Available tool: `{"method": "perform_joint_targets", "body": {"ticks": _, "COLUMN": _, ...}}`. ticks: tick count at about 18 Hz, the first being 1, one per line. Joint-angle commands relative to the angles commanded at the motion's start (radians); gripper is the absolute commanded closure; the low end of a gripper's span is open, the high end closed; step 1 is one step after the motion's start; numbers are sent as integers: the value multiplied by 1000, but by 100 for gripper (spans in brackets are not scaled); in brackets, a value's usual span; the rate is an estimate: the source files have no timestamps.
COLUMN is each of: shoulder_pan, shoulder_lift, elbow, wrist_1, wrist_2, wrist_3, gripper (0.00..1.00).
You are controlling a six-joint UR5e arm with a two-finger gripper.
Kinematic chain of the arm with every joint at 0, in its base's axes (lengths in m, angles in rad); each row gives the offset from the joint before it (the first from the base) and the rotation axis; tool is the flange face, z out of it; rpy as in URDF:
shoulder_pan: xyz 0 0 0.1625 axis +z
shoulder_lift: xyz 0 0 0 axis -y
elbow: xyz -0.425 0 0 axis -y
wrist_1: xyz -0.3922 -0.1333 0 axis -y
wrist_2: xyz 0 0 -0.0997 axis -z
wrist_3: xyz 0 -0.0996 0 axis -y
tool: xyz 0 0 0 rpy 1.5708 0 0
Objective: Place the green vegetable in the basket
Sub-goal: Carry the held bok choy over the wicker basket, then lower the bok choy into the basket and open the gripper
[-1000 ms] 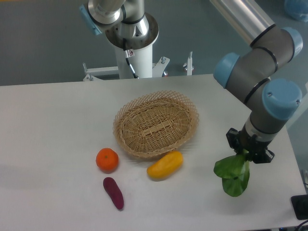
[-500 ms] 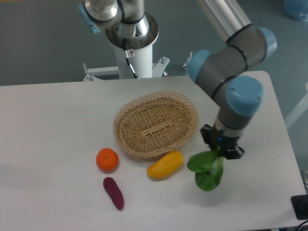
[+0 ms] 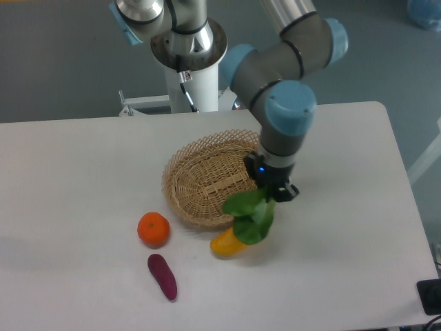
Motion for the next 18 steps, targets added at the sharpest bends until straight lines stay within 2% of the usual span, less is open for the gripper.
{"method": "perform_joint_targets", "body": {"ticks": 7, "shoulder_pan": -78, "shoulder_lift": 51, "elbow": -112, "wrist_1": 8, "wrist_2": 6, "wrist_3": 5, "gripper": 69}}
{"method": "perform_joint_targets", "body": {"ticks": 11, "shoulder_pan": -101, "shoulder_lift": 69, "elbow": -147, "wrist_1": 23, "wrist_2": 8, "wrist_3": 3, "gripper": 65}}
{"method": "perform_joint_targets", "body": {"ticks": 12, "shoulder_pan": -103, "shoulder_lift": 69, "elbow": -149, "wrist_1": 23, "wrist_2": 8, "wrist_3": 3, "gripper": 62}}
{"method": "perform_joint_targets", "body": {"ticks": 13, "shoulder_pan": -103, "shoulder_lift": 66, "elbow": -149, "wrist_1": 23, "wrist_2": 8, "wrist_3": 3, "gripper": 56}}
{"method": "perform_joint_targets", "body": {"ticks": 15, "shoulder_pan": -108, "shoulder_lift": 63, "elbow": -149, "wrist_1": 21, "wrist_2": 9, "wrist_3": 3, "gripper": 38}}
{"method": "perform_joint_targets", "body": {"ticks": 16, "shoulder_pan": -108, "shoulder_lift": 61, "elbow": -149, "wrist_1": 20, "wrist_2": 9, "wrist_3": 5, "gripper": 25}}
{"method": "perform_joint_targets", "body": {"ticks": 17, "shoulder_pan": -108, "shoulder_lift": 58, "elbow": -149, "wrist_1": 18, "wrist_2": 9, "wrist_3": 3, "gripper": 4}}
{"method": "perform_joint_targets", "body": {"ticks": 18, "shoulder_pan": -108, "shoulder_lift": 57, "elbow": -149, "wrist_1": 17, "wrist_2": 11, "wrist_3": 0, "gripper": 0}}
